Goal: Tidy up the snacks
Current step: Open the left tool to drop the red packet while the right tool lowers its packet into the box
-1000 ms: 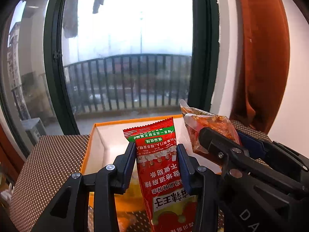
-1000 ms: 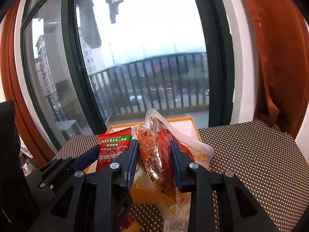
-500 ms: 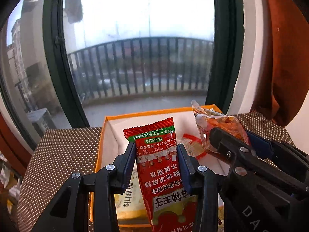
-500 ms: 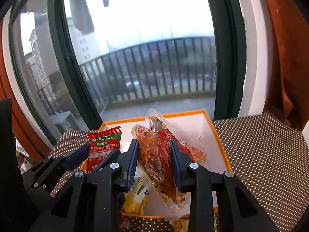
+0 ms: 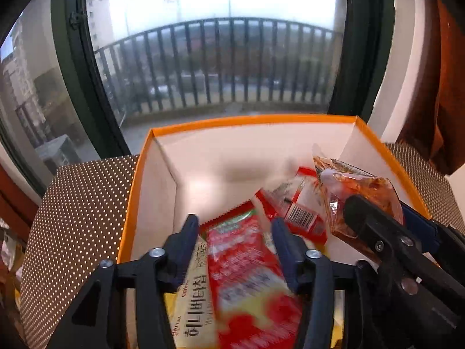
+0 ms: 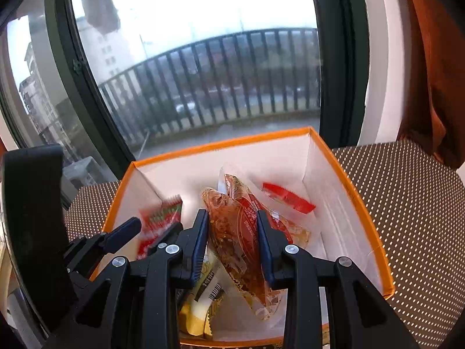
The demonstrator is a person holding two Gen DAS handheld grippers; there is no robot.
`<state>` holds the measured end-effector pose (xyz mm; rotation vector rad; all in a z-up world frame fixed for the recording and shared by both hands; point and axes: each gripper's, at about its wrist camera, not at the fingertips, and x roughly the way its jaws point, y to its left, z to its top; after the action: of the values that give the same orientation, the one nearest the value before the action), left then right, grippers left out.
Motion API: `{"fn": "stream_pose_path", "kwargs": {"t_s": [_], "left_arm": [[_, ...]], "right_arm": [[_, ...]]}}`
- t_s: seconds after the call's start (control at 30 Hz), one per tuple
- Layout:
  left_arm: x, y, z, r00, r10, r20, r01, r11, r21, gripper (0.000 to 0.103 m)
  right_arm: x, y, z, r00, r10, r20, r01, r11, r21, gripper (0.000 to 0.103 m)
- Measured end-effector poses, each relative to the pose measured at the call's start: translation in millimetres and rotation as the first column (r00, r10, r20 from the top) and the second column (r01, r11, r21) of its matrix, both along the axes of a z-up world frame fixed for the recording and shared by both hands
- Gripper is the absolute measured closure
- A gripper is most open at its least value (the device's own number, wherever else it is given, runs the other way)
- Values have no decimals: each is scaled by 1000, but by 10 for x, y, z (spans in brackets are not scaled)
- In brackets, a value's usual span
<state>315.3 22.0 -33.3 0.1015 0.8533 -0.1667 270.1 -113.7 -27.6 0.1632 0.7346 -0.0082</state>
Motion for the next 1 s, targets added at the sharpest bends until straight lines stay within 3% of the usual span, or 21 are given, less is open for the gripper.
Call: {"fn": "stream_pose_path", "kwargs": {"t_s": [0.3,0.47,0.83,1.0], "left_arm": [[-325,-51,55,995,-42,86,36,997,62,23],[-549,-33,95,994,-48,97,47,999,14,16],[-713,-295,20,996,-54,71,56,998,-29,15],[-794,-375,15,994,-28,110,27,1000,9,13]], "right_arm": [[-54,3,-137,1000,-3,-27,3,1000,15,68],[-210,4,-85,1000,-1,5,1,1000,-5,68],[-303,-152,-155,1000,21,15,-21,1000,-6,67],[-353,-242,-165,1000,21,16,-20,1000,-22,57]]}}
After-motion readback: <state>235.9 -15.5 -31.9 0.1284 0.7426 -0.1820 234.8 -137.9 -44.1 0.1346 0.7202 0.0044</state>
